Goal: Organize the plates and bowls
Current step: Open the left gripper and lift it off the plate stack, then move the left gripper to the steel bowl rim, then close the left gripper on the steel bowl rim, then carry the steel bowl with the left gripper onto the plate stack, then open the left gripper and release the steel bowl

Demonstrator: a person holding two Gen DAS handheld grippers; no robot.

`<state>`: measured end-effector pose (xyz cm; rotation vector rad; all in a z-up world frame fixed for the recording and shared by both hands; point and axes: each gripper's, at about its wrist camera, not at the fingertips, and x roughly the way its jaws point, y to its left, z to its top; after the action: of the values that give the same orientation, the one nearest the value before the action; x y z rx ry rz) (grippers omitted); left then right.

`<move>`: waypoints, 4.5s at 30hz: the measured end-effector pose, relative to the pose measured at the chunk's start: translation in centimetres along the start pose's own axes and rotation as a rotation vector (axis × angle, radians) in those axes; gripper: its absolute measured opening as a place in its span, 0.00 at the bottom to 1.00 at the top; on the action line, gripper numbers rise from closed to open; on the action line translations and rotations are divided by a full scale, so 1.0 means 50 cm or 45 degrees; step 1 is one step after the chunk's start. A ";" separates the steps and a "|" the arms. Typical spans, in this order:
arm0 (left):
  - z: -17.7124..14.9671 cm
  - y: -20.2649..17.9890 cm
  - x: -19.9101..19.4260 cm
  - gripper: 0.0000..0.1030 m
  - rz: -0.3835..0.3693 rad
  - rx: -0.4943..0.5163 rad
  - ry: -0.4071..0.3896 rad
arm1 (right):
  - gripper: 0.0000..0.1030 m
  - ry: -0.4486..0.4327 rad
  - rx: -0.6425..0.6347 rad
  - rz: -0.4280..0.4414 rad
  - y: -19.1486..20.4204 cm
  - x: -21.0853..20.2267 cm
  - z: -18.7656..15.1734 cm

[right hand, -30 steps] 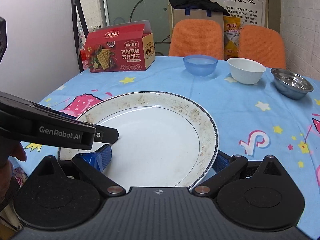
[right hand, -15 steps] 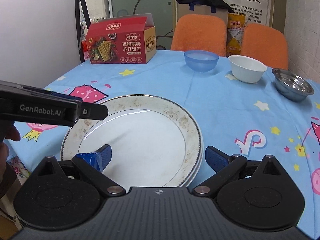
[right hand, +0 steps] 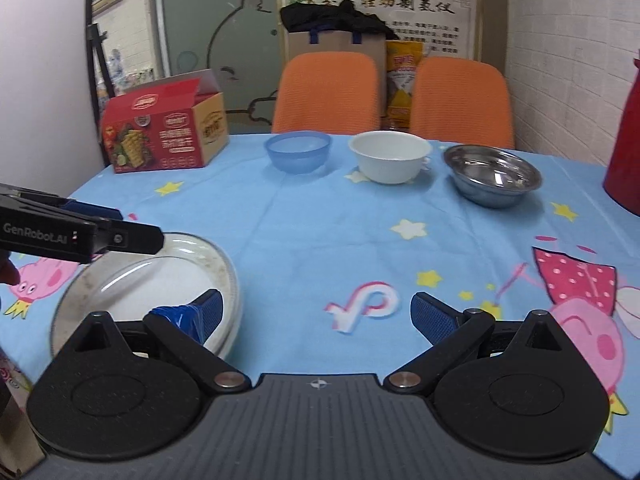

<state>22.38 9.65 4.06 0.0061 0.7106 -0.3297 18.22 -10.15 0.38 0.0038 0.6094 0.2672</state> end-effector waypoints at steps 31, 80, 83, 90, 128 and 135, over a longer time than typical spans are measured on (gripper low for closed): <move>0.457 -0.280 0.726 0.65 -0.206 0.255 0.371 | 0.86 0.114 0.285 -0.230 -0.482 0.348 0.197; 0.105 -0.281 0.324 0.49 -0.263 0.235 0.512 | 0.86 0.283 0.194 -0.019 -0.187 0.062 0.003; 0.081 -0.281 0.304 0.49 -0.263 0.234 0.498 | 0.86 0.300 0.170 -0.012 -0.173 0.057 -0.001; 0.055 -0.299 0.290 0.51 -0.183 0.304 0.394 | 0.86 0.311 0.162 -0.027 -0.149 0.047 -0.037; 0.140 -0.140 0.214 0.93 0.008 0.204 0.091 | 0.85 0.112 0.045 -0.091 -0.206 0.029 0.105; 0.150 -0.066 0.237 0.93 0.109 0.184 0.118 | 0.85 0.131 -0.074 -0.040 -0.180 0.086 0.151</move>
<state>34.57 2.15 2.52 0.1892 0.7744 -0.2996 28.10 -17.22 3.39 -0.0756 0.7035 0.2559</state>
